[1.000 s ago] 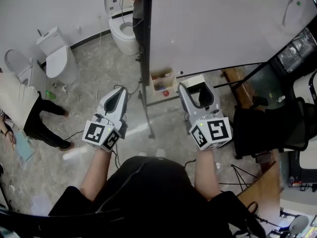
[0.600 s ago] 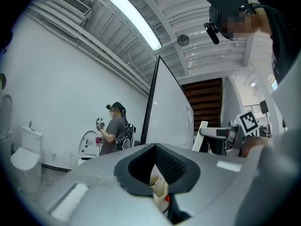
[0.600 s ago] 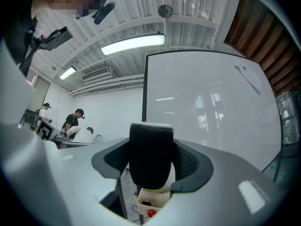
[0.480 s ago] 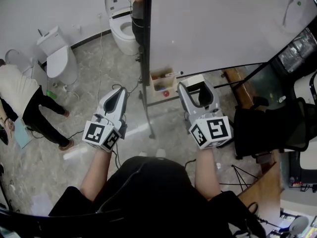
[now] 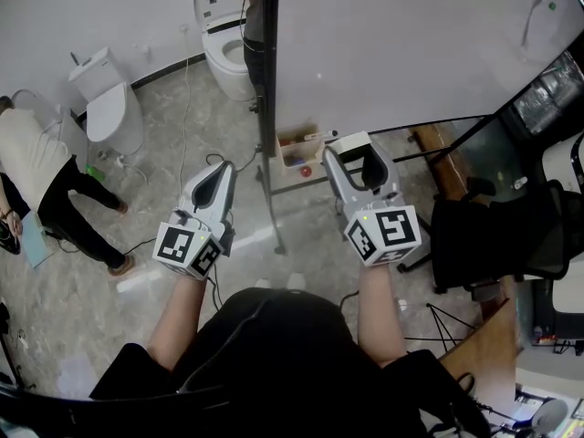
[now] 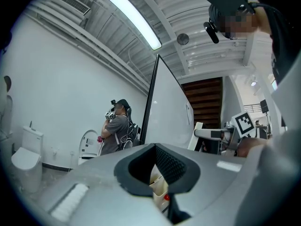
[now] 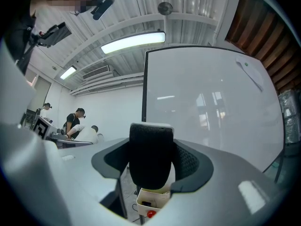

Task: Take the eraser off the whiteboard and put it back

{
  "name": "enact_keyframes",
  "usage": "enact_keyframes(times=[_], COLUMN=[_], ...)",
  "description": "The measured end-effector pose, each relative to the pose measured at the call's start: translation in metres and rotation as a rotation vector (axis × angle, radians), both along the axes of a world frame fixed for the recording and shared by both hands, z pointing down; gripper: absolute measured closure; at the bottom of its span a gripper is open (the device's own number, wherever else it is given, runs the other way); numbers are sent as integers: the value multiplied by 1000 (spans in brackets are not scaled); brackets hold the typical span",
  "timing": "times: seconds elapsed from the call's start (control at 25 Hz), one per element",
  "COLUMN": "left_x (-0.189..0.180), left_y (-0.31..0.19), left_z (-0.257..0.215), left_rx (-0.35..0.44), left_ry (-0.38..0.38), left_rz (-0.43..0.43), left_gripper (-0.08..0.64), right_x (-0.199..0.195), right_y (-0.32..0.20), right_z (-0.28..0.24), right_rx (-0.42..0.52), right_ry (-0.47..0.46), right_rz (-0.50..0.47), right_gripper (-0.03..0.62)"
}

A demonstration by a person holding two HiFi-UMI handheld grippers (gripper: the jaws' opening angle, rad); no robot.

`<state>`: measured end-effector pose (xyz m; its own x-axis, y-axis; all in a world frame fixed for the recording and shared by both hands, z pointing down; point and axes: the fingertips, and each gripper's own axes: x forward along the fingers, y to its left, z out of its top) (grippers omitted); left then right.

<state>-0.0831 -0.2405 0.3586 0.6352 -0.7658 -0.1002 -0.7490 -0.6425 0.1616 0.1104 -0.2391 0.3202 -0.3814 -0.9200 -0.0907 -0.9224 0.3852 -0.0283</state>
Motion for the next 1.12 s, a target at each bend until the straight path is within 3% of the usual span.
enact_keyframes(times=[0.52,1.12], left_x=[-2,-11], left_y=[-3,-10], left_z=[9,19], left_rx=[-13,-34], left_ry=[-24,-27], left_rz=[-19,-53], left_gripper=[555,555], right_x=[-12,-22], right_y=[-54,-116], right_z=[28,88], right_rx=[-23,-111], right_ry=[-13,-7], right_rz=[-20,4], right_gripper=[321,321])
